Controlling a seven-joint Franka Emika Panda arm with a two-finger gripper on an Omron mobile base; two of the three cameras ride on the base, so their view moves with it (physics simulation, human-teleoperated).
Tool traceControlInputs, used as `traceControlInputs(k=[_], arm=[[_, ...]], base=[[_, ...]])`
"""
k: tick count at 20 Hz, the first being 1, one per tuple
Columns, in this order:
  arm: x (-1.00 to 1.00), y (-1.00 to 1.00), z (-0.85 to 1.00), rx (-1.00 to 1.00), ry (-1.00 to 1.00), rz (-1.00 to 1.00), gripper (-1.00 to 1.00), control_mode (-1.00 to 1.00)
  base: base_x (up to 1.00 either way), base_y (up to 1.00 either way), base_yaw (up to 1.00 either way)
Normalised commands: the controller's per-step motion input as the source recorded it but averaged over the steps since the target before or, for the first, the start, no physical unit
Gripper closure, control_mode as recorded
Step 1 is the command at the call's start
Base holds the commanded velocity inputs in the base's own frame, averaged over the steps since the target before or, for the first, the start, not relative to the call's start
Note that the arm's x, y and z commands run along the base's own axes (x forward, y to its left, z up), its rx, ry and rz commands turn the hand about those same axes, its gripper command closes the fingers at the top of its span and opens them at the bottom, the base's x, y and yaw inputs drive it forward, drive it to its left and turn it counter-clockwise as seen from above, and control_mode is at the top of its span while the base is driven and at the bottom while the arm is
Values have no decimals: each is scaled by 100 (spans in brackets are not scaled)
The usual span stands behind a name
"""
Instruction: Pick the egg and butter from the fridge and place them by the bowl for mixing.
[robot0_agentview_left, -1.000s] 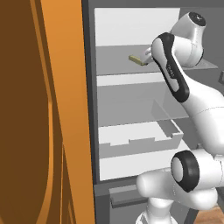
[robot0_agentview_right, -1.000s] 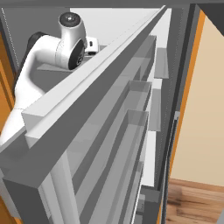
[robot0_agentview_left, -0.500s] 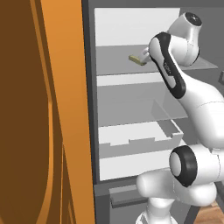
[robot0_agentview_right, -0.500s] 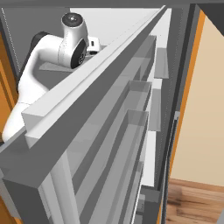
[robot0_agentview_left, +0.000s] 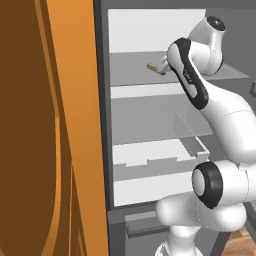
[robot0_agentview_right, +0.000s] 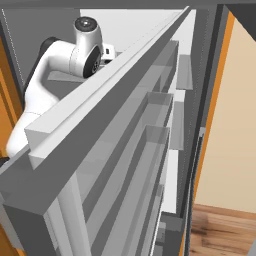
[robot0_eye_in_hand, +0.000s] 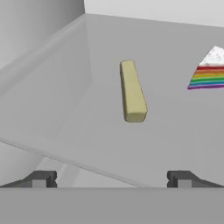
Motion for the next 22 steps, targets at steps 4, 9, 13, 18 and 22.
traceControlInputs(k=[4, 9, 13, 18, 22], arm=[[13, 0, -1, 0, 2, 0, -100, -100], [29, 0, 0, 0, 0, 0, -100, -100], [26, 0, -3, 0, 1, 0, -100, -100], [26, 0, -7, 0, 1, 0, -100, -100], [25, 0, -6, 0, 1, 0, -100, -100]], base=[[0, 0, 0], [0, 0, 0], [0, 0, 0], [0, 0, 0], [0, 0, 0]])
